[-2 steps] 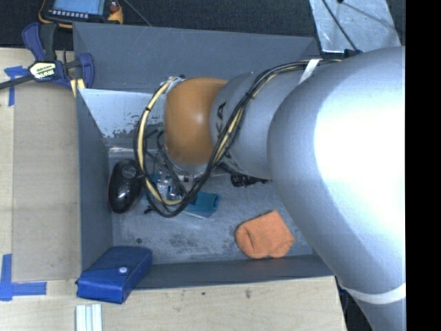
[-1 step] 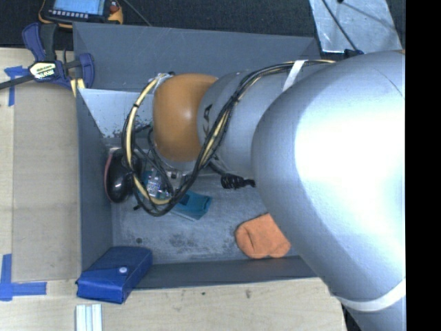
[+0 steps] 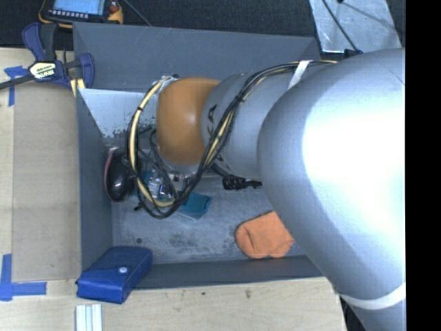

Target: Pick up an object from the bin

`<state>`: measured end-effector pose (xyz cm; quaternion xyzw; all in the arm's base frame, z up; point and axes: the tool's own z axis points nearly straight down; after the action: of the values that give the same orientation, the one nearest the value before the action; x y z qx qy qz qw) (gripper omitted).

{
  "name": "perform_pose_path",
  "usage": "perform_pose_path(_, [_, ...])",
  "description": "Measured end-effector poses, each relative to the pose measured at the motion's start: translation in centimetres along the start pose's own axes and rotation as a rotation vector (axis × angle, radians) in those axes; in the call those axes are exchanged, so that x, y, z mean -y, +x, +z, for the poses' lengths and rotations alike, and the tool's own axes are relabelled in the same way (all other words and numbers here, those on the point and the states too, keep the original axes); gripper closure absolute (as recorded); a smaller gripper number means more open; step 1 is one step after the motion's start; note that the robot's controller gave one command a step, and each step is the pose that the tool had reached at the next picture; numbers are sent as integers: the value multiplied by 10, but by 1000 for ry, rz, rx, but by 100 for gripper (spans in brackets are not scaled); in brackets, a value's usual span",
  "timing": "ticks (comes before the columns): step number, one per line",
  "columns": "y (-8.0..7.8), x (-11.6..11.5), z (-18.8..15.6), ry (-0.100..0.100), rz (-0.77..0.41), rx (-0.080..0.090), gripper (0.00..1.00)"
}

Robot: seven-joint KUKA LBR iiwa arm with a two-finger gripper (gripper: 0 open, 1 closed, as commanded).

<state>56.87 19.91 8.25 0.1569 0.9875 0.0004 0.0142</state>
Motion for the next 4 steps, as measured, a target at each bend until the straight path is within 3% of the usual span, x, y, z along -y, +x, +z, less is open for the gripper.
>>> perform_pose_path(1, [20, 12, -31, 5, -6, -20, 100])
perform_pose_path(2, [-11, -2, -84, 5, -17, -29, 100])
perform_pose_path(3, [39, 95, -78, 8, -75, -31, 0])
perform_pose_path(4, [38, 92, -79, 4, -77, -27, 0])
